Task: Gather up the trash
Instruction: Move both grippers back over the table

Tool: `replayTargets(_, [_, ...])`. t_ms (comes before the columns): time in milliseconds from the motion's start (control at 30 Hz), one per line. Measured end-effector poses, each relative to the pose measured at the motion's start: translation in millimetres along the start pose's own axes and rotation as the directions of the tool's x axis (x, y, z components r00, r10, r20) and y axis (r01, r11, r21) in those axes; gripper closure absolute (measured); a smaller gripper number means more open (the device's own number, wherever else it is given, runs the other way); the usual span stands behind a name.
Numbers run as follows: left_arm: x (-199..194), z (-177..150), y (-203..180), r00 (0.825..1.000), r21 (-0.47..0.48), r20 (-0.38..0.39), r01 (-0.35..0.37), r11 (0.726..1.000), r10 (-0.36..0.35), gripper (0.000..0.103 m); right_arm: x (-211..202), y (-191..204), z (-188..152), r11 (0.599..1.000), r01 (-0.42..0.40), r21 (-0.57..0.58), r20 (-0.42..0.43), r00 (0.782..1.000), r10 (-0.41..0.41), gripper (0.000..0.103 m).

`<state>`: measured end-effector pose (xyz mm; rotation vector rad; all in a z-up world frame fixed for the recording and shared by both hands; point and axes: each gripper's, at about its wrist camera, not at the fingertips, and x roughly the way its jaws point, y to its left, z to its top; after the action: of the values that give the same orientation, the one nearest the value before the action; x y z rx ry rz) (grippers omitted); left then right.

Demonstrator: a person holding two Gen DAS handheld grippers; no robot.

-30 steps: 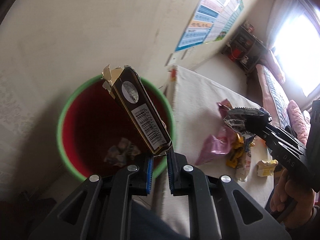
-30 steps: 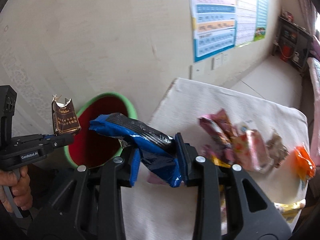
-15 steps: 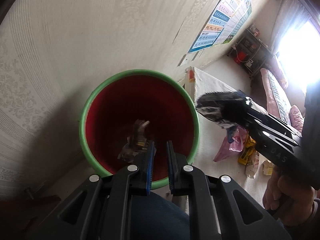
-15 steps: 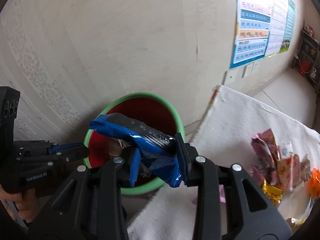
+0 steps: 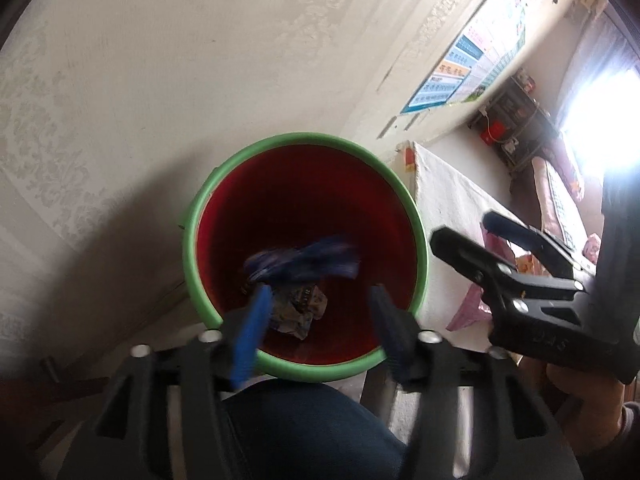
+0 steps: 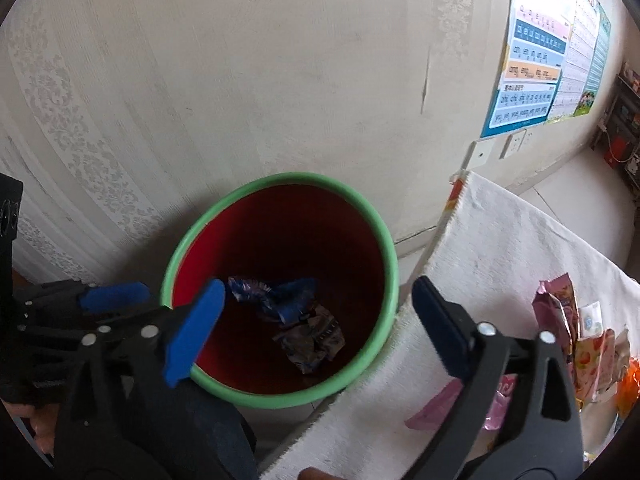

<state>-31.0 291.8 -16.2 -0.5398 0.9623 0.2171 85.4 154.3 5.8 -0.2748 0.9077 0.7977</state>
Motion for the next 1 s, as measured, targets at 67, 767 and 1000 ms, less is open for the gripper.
replayTargets(67, [-3, 0, 1, 1.0, -0.01, 0.029, -0.007, 1.0, 0.007, 0.02, -2, -5, -2, 1.0, 0.014, 0.01, -0.001, 1.0, -0.014, 0.005])
replayTargets(767, [-2, 0, -69, 0.999, 0.089, 0.035, 0.014, 0.996, -0.017, 0.008, -57, -67, -38, 0.989, 0.098, 0.108, 0.032, 0.994, -0.102, 0.005])
replayTargets(1000, [5, -12, -105, 0.999, 0.157, -0.002, 0.044, 0.987, -0.044, 0.008, -80, -107, -76, 0.975, 0.146, 0.165, 0.011, 0.989, -0.15, 0.005])
